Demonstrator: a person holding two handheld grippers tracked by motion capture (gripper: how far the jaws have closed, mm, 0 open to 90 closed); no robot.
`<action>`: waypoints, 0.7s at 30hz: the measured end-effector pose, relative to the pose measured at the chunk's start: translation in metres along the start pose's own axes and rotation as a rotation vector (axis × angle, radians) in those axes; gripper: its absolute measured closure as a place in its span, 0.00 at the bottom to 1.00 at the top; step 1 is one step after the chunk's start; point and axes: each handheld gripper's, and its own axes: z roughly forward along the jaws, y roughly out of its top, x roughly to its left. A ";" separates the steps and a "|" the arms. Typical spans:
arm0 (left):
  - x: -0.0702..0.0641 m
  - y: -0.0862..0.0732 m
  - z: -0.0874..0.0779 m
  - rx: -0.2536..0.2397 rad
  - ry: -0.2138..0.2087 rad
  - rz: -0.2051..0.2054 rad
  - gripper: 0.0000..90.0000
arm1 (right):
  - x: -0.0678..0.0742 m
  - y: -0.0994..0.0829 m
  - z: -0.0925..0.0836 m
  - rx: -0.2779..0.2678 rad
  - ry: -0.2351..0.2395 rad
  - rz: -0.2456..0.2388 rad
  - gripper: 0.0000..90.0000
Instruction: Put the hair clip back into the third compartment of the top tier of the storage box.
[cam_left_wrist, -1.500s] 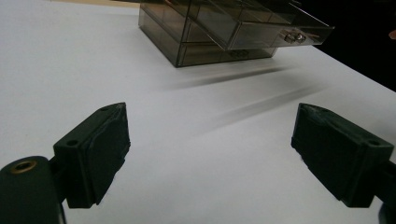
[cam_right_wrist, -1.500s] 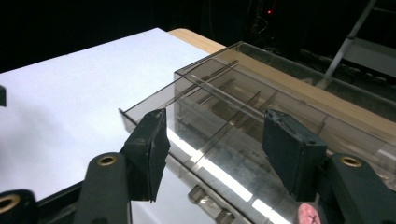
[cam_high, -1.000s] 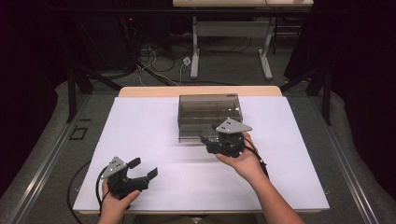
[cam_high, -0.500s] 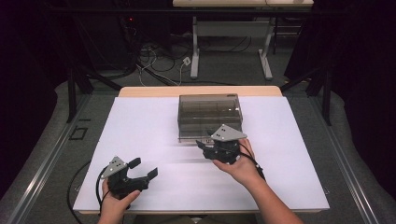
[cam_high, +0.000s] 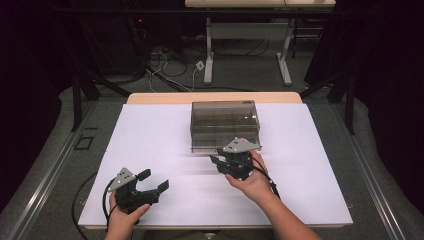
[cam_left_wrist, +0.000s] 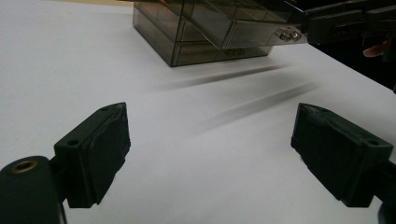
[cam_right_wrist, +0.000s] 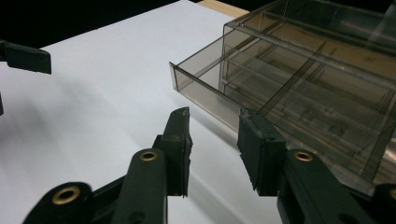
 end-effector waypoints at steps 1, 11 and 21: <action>0.000 0.000 0.000 0.000 0.000 0.001 0.13 | -0.001 -0.001 0.001 0.010 0.005 0.010 0.75; 0.000 0.000 0.000 -0.001 0.001 0.001 0.13 | -0.009 -0.010 0.004 0.054 -0.016 0.082 0.89; 0.000 0.000 -0.001 -0.002 0.002 0.002 0.13 | -0.019 -0.013 0.006 0.105 -0.035 0.177 1.00</action>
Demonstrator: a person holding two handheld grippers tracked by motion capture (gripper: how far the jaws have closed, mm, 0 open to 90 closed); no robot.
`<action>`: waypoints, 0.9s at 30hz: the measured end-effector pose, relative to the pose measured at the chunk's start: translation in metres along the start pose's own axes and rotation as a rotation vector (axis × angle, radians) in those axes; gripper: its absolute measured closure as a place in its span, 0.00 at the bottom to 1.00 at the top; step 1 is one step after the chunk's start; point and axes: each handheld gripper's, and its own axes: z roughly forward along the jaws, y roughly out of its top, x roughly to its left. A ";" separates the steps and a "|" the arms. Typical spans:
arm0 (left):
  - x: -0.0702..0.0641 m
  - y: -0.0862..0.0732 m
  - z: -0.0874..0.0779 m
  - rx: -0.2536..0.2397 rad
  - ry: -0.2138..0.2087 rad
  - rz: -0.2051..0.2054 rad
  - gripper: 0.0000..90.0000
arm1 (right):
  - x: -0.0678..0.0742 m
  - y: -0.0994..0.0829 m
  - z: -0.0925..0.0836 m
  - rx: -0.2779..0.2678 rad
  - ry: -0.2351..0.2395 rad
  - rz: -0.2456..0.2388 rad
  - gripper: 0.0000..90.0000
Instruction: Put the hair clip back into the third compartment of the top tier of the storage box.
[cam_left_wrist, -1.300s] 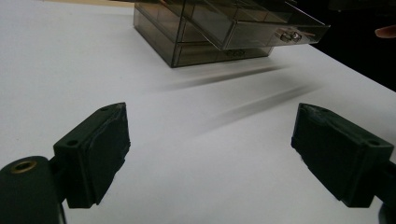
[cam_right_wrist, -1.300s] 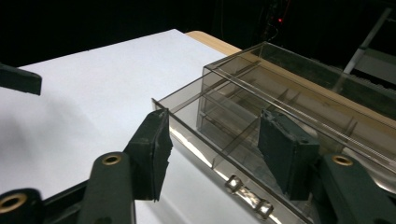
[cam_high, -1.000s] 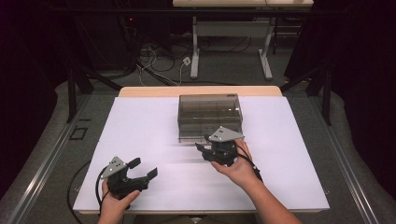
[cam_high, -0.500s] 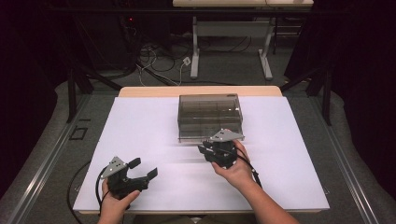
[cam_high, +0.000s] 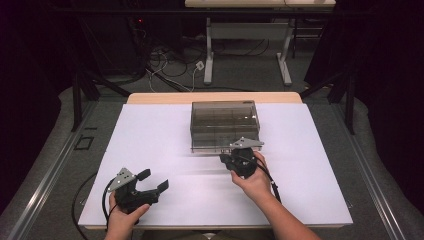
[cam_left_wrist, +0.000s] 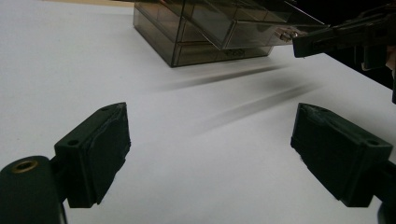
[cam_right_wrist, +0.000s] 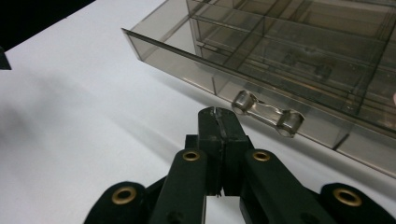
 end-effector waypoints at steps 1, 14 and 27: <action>0.000 0.000 0.000 -0.001 0.002 0.001 0.13 | -0.001 0.000 0.000 0.004 -0.002 0.010 1.00; 0.001 -0.002 -0.006 -0.005 0.017 -0.003 0.13 | -0.007 0.002 0.005 0.015 -0.002 0.039 1.00; 0.001 -0.002 -0.006 -0.001 0.015 -0.003 0.13 | -0.010 0.002 0.005 0.014 -0.003 0.056 1.00</action>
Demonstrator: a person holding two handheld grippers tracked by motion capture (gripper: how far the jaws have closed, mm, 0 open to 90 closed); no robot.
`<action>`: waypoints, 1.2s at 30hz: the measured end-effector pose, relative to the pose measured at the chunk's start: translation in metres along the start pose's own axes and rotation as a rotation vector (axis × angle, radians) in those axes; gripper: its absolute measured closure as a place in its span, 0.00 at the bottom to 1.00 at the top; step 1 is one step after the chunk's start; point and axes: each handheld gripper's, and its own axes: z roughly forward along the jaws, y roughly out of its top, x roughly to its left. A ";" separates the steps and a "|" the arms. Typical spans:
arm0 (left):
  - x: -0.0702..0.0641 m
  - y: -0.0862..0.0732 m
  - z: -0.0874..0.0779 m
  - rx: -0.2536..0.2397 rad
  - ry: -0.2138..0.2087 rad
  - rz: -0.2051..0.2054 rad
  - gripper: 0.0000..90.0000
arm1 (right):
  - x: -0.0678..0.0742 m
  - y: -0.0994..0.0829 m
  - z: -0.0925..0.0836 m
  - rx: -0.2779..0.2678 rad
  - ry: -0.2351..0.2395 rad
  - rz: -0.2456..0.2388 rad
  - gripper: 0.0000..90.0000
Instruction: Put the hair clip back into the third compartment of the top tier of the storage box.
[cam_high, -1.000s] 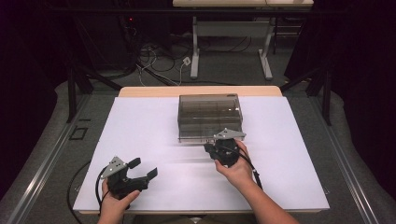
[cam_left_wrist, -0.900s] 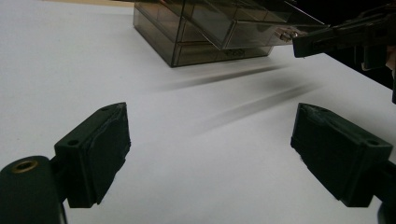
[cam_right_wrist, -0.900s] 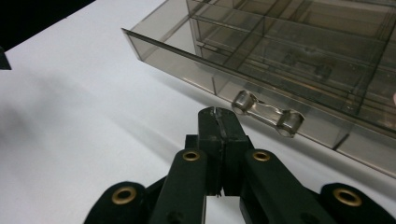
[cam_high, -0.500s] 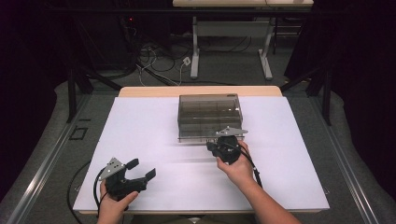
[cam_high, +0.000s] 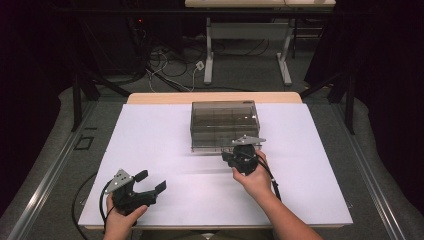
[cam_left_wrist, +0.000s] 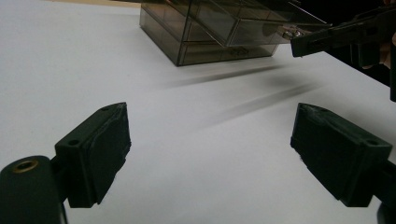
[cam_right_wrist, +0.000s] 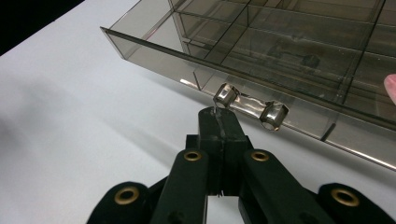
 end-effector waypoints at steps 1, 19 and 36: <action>0.000 0.000 0.000 -0.001 0.000 0.000 0.13 | 0.000 0.001 -0.002 0.025 -0.006 -0.003 1.00; 0.000 0.000 0.000 0.000 0.002 0.000 0.13 | -0.007 0.001 -0.001 -0.010 -0.014 0.025 1.00; 0.001 -0.001 -0.002 0.001 0.009 -0.003 0.13 | -0.014 0.004 0.000 -0.022 -0.023 0.053 1.00</action>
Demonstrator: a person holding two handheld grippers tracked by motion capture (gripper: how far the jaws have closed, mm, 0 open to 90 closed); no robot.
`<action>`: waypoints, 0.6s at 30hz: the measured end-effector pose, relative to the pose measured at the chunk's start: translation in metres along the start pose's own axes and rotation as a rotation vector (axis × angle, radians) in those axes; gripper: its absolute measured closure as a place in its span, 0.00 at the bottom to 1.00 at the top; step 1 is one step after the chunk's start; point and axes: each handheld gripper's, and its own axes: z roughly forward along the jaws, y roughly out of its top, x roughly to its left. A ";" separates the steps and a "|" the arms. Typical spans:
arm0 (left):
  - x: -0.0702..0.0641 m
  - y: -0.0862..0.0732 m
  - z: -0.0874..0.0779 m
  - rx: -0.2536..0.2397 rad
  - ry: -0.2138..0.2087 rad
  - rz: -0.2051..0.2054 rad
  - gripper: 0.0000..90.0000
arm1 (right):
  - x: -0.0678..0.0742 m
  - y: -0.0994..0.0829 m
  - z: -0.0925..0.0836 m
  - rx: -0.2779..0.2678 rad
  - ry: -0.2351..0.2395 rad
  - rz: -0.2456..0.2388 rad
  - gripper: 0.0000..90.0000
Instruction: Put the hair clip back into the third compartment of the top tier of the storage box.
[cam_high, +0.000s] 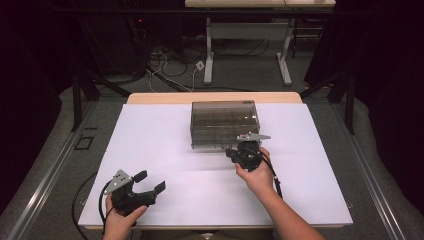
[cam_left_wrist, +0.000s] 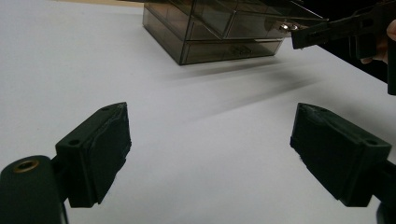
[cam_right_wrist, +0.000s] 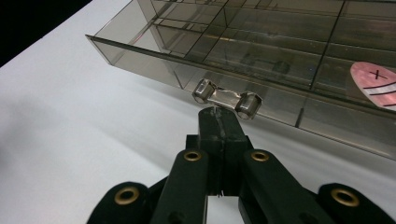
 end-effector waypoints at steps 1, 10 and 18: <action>0.000 0.000 0.000 0.000 0.000 -0.001 0.13 | 0.000 0.000 0.000 0.000 -0.004 0.004 1.00; 0.001 -0.001 -0.002 0.002 0.005 0.001 0.13 | -0.004 0.001 0.002 -0.002 -0.001 0.019 1.00; 0.001 -0.002 -0.005 -0.006 0.016 -0.010 0.13 | -0.007 0.005 0.003 -0.010 0.001 0.033 1.00</action>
